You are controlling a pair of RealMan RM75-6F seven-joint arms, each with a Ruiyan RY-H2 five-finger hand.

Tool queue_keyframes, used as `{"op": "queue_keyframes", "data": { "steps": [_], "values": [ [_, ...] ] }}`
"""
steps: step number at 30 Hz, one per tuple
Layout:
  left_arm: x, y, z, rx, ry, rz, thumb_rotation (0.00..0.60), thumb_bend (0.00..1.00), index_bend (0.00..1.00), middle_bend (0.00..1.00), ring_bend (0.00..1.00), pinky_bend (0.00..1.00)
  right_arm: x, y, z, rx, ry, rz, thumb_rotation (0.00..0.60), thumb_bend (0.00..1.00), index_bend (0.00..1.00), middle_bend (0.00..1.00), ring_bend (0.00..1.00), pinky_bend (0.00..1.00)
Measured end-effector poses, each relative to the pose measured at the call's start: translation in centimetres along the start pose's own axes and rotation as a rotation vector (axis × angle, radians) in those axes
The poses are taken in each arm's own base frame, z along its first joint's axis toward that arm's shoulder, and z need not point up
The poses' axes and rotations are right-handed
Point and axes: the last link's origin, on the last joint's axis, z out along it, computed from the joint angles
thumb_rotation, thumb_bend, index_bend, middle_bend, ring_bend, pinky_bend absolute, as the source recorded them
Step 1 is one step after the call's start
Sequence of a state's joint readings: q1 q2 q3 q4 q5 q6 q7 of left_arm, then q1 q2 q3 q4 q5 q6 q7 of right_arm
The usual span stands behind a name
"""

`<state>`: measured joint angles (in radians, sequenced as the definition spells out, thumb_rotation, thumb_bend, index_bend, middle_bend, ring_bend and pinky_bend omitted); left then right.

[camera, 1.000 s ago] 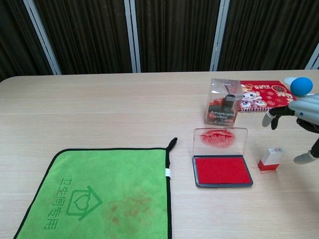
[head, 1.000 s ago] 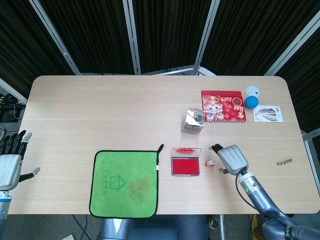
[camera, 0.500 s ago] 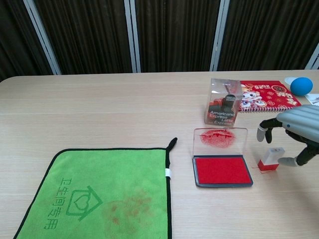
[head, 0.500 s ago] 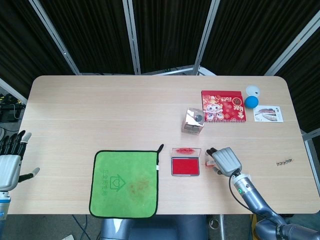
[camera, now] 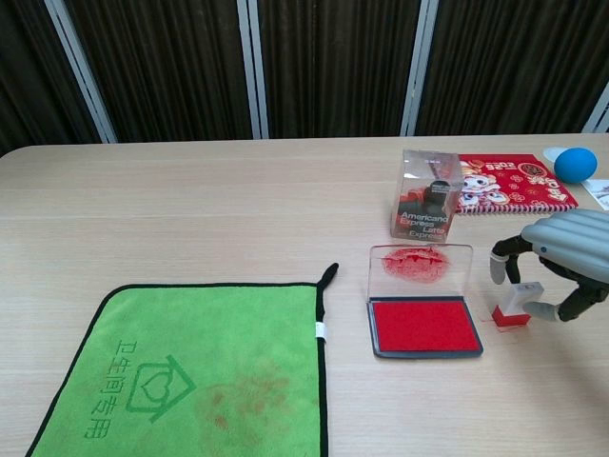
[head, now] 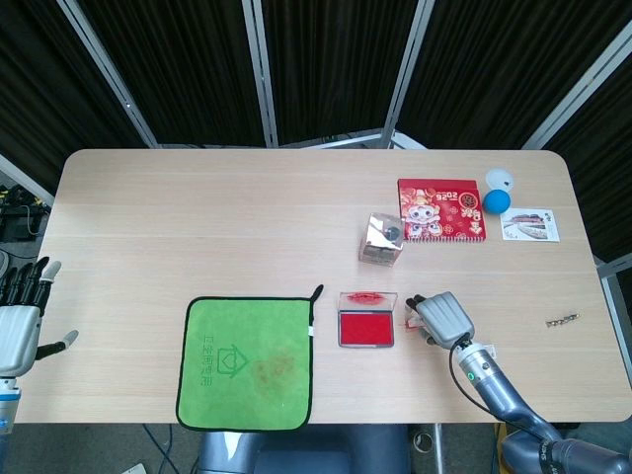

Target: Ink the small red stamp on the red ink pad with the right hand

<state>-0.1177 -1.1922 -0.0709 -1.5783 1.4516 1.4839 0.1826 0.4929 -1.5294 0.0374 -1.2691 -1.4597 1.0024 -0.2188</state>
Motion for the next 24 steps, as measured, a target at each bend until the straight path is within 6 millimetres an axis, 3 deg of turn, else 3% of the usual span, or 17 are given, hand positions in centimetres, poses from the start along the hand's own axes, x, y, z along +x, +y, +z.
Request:
{"op": "queue_keyframes", "data": {
  "steps": [5, 16, 24],
  "values": [
    [0.0, 0.0, 0.0, 0.001, 0.000, -0.001, 0.600, 0.00, 0.00, 0.00, 0.00, 0.00, -0.2, 0.1, 0.0, -0.005, -0.004, -0.008, 0.600, 0.32, 0.40, 0.45, 0.86, 1.00],
    [0.0, 0.0, 0.0, 0.000, -0.004, 0.003, 0.600, 0.00, 0.00, 0.00, 0.00, 0.00, -0.5, 0.5, 0.0, -0.003, -0.001, -0.020, 0.600, 0.39, 0.51, 0.56, 0.86, 1.00],
    [0.0, 0.0, 0.0, 0.000, -0.006, -0.001, 0.600, 0.00, 0.00, 0.00, 0.00, 0.00, 1.1, 0.4, -0.3, 0.032, 0.045, -0.028, 0.600, 0.41, 0.51, 0.56, 0.86, 1.00]
  ]
}}
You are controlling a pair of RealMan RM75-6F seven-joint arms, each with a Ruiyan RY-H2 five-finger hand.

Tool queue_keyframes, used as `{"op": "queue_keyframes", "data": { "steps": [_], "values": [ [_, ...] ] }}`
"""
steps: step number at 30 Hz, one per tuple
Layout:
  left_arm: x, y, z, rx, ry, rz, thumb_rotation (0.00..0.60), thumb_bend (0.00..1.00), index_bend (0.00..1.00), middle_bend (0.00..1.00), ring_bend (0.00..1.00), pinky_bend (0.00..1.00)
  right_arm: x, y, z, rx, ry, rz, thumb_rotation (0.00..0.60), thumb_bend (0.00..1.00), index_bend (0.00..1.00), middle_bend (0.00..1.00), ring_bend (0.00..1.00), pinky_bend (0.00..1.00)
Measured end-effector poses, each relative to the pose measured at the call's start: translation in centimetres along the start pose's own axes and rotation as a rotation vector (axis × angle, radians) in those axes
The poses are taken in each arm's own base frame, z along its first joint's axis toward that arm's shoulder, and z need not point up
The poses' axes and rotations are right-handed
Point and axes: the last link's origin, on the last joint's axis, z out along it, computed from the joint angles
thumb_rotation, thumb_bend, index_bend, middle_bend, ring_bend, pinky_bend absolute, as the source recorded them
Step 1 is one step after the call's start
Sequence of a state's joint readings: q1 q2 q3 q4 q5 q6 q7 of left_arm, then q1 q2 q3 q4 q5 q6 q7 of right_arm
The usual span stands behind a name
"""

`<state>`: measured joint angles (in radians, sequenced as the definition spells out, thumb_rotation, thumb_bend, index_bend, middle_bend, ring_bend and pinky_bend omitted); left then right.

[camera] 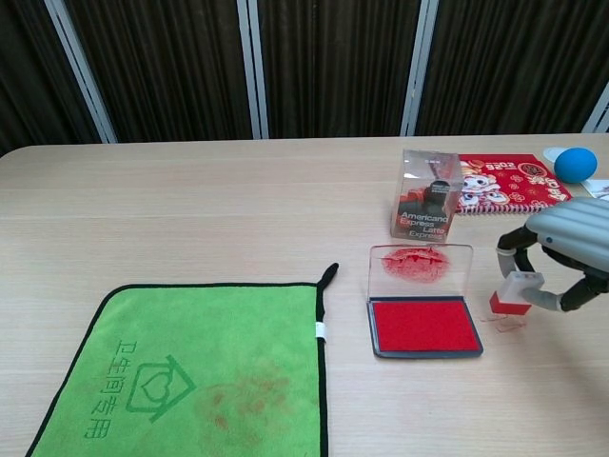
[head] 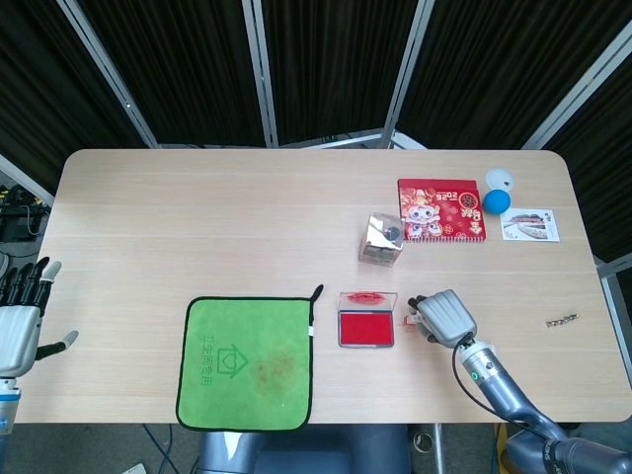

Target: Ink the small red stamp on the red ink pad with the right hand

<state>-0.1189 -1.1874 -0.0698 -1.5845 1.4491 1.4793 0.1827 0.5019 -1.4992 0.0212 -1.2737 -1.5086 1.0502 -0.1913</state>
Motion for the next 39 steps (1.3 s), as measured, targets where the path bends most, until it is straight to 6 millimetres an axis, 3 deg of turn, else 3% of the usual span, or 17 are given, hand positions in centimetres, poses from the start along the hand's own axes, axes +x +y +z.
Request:
{"op": "queue_keyframes", "data": {
  "steps": [7, 11, 15, 28, 39],
  "values": [
    [0.0, 0.0, 0.0, -0.004, -0.005, 0.000, 0.600, 0.00, 0.00, 0.00, 0.00, 0.00, 3.5, -1.3, 0.1, 0.096, 0.067, -0.012, 0.600, 0.44, 0.52, 0.57, 0.86, 1.00],
    [-0.1, 0.0, 0.0, -0.005, -0.006, 0.001, 0.600, 0.00, 0.00, 0.00, 0.00, 0.00, 5.6, -2.6, 1.1, 0.159, 0.092, -0.006, 0.600, 0.44, 0.52, 0.57, 0.86, 1.00],
    [-0.2, -0.1, 0.1, 0.000, -0.010, 0.004, 0.600, 0.00, 0.00, 0.00, 0.00, 0.00, 6.4, -3.8, 2.2, 0.191, 0.099, -0.028, 0.600, 0.46, 0.52, 0.57, 0.86, 1.00],
    [-0.3, -0.3, 0.2, 0.006, -0.014, 0.010, 0.600, 0.00, 0.00, 0.00, 0.00, 0.00, 4.2, -7.9, 4.4, 0.247, -0.001, -0.049, 0.600, 0.48, 0.51, 0.57, 0.86, 1.00],
    [-0.3, -0.3, 0.3, 0.005, -0.016, 0.004, 0.600, 0.00, 0.00, 0.00, 0.00, 0.00, 2.3, -8.6, 4.9, 0.237, -0.041, -0.083, 0.600, 0.48, 0.52, 0.57, 0.86, 1.00]
  ]
}}
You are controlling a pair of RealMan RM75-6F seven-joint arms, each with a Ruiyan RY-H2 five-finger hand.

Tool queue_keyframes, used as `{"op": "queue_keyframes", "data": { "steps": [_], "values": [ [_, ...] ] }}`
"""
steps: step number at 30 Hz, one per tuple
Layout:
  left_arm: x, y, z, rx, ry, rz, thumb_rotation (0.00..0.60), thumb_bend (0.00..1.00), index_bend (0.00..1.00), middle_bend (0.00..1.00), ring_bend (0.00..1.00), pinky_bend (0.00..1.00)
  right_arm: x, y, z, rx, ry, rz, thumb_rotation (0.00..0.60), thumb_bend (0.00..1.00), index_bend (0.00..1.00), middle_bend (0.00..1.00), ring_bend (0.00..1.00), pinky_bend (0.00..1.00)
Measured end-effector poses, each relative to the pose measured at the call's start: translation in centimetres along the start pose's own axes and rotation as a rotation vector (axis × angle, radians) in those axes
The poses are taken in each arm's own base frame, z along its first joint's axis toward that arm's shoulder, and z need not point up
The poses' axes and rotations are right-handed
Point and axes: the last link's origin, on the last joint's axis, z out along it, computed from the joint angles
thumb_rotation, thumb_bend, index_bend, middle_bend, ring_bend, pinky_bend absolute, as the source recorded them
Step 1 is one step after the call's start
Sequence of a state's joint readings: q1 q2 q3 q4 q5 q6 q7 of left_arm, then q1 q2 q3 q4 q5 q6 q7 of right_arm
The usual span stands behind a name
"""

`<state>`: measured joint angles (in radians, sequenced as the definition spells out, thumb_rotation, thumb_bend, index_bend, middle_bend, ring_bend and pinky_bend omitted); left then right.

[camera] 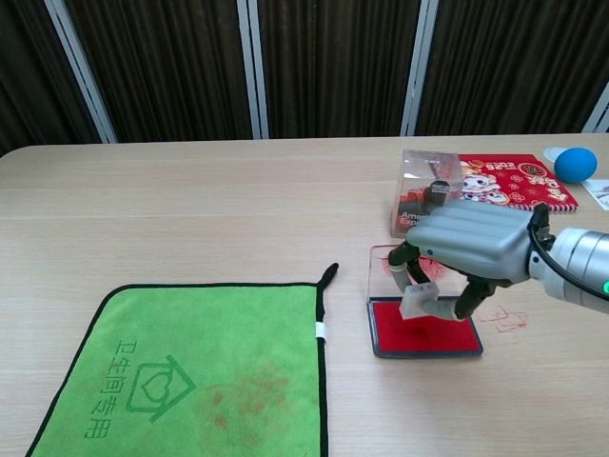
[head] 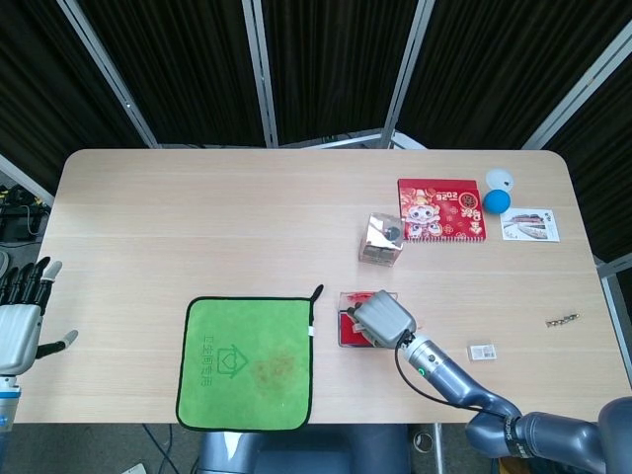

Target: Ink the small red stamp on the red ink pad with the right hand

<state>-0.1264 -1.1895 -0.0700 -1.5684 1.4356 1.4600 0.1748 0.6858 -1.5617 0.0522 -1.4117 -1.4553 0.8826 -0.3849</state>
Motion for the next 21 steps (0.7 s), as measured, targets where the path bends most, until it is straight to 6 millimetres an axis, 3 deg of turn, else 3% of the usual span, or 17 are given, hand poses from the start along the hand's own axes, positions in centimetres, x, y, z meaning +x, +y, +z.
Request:
{"op": "queue_keyframes", "data": {
  "steps": [21],
  "values": [
    [0.0, 0.0, 0.1, -0.001, -0.005, 0.001, 0.600, 0.00, 0.00, 0.00, 0.00, 0.00, -2.4, 0.4, 0.0, -0.020, -0.041, -0.013, 0.600, 0.49, 0.52, 0.58, 0.86, 1.00]
  ]
}}
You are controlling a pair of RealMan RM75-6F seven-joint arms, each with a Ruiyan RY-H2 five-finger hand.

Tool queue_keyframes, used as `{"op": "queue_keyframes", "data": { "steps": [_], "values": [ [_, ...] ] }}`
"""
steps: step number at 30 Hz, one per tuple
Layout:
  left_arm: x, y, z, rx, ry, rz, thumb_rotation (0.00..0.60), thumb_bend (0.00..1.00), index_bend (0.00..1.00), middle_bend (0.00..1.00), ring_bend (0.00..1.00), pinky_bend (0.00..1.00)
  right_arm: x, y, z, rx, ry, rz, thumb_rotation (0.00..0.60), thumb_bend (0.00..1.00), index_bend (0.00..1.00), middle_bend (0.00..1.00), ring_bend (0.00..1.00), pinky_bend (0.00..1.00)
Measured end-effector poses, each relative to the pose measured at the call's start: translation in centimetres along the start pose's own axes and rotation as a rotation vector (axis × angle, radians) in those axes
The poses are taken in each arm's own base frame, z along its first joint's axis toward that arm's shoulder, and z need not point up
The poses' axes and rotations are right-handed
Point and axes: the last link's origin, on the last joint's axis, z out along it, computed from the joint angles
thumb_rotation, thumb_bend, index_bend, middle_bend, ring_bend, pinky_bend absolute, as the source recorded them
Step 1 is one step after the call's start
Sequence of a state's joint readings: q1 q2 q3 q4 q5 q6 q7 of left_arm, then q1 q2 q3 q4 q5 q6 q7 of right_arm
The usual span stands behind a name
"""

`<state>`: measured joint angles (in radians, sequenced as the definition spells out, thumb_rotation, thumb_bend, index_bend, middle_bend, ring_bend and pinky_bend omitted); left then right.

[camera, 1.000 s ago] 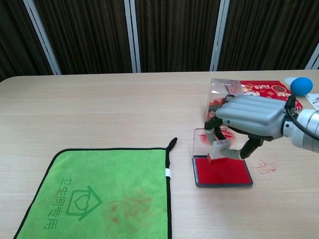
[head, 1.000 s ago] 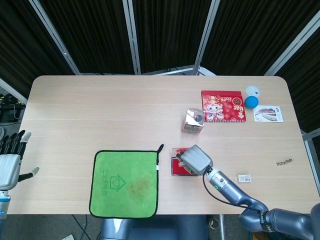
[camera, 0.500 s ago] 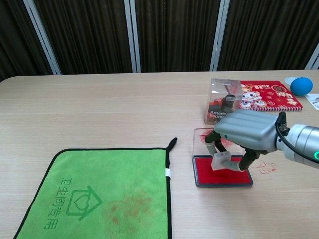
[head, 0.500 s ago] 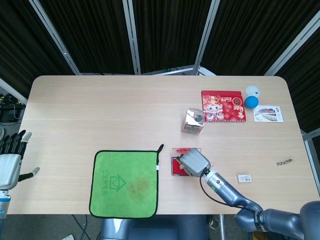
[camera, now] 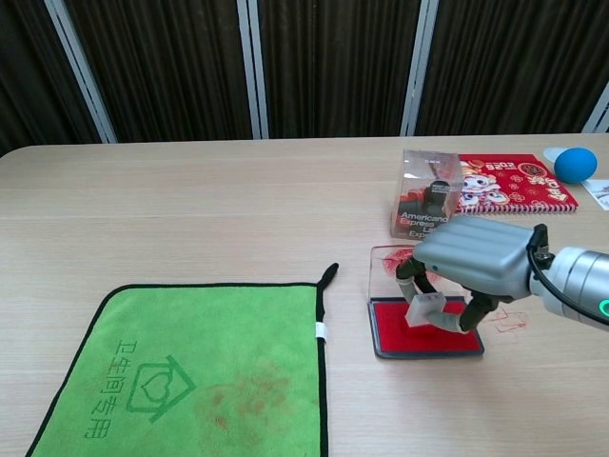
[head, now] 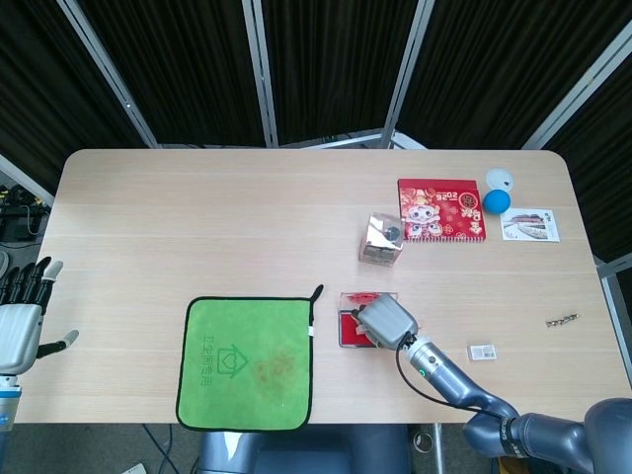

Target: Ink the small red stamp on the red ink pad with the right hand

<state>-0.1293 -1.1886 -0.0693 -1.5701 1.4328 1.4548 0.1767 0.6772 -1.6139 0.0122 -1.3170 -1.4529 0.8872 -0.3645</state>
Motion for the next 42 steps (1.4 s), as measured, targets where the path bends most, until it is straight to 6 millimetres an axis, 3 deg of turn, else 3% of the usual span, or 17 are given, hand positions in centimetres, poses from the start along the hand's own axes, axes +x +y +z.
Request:
{"op": "queue_keyframes", "data": {
  "steps": [7, 15, 24, 33, 42],
  "values": [
    [0.0, 0.0, 0.0, -0.003, -0.001, -0.002, 0.600, 0.00, 0.00, 0.00, 0.00, 0.00, 0.1, 0.1, -0.3, -0.004, 0.012, 0.006, 0.600, 0.49, 0.52, 0.58, 0.86, 1.00],
    [0.2, 0.1, -0.1, -0.006, 0.003, -0.009, 0.600, 0.00, 0.00, 0.00, 0.00, 0.00, 2.2, 0.5, -1.2, -0.011, 0.077, 0.043, 0.600, 0.49, 0.52, 0.58, 0.86, 1.00],
    [0.5, 0.1, -0.2, -0.009, 0.008, -0.017, 0.600, 0.00, 0.00, 0.00, 0.00, 0.00, 5.1, 4.1, -4.5, -0.086, 0.164, 0.064, 0.600, 0.49, 0.52, 0.58, 0.86, 1.00],
    [0.4, 0.4, -0.4, -0.020, 0.006, -0.012, 0.600, 0.00, 0.00, 0.00, 0.00, 0.00, 2.0, 8.5, -7.0, -0.202, 0.105, 0.043, 0.600, 0.49, 0.52, 0.58, 0.86, 1.00],
    [0.2, 0.6, -0.4, -0.021, -0.001, -0.004, 0.600, 0.00, 0.00, 0.00, 0.00, 0.00, -1.8, 9.6, -7.5, -0.266, 0.059, 0.095, 0.600, 0.48, 0.50, 0.58, 0.86, 1.00]
  ]
}}
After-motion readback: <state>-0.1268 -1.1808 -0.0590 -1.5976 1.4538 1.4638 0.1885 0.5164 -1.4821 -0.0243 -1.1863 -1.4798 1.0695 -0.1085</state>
